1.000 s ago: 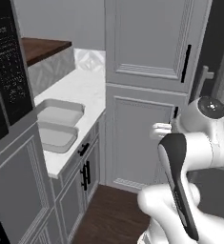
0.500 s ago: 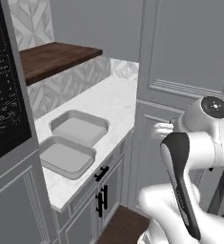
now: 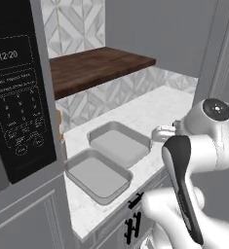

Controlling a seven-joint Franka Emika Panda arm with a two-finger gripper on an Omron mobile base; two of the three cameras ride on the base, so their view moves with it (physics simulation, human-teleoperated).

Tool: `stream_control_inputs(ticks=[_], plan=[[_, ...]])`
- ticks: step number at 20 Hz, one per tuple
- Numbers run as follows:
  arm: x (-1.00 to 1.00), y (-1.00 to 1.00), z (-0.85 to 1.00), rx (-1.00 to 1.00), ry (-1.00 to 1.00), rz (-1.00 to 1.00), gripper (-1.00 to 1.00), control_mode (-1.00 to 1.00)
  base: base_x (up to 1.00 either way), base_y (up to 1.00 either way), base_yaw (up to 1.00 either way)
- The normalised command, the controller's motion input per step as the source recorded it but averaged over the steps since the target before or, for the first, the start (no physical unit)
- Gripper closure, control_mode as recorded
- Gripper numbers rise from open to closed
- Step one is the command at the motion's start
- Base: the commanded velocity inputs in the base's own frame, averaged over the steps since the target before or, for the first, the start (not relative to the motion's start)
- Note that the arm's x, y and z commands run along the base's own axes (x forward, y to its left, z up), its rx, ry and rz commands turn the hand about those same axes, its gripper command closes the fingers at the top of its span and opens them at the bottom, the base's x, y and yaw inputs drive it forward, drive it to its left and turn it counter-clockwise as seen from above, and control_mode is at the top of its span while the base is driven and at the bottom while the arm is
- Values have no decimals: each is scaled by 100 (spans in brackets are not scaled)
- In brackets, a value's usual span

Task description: Place one mushroom and one fish in each tupperware on the nearby counter, to pack two identical lunches.

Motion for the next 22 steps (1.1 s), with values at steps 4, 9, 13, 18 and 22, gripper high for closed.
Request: stream_control_inputs(ticks=[4,9,13,18,22], plan=[[37,16,-38,0,8,18,100,-100,15,8,10],[84,28,-52,0,8,21,100,-100,0,0,0],[100,16,-32,-3,5,27,100,-100,0,0,0],[100,2,-23,-4,16,28,100,-100,0,0,0],[89,17,-29,-7,14,18,100,-100,0,0,0]])
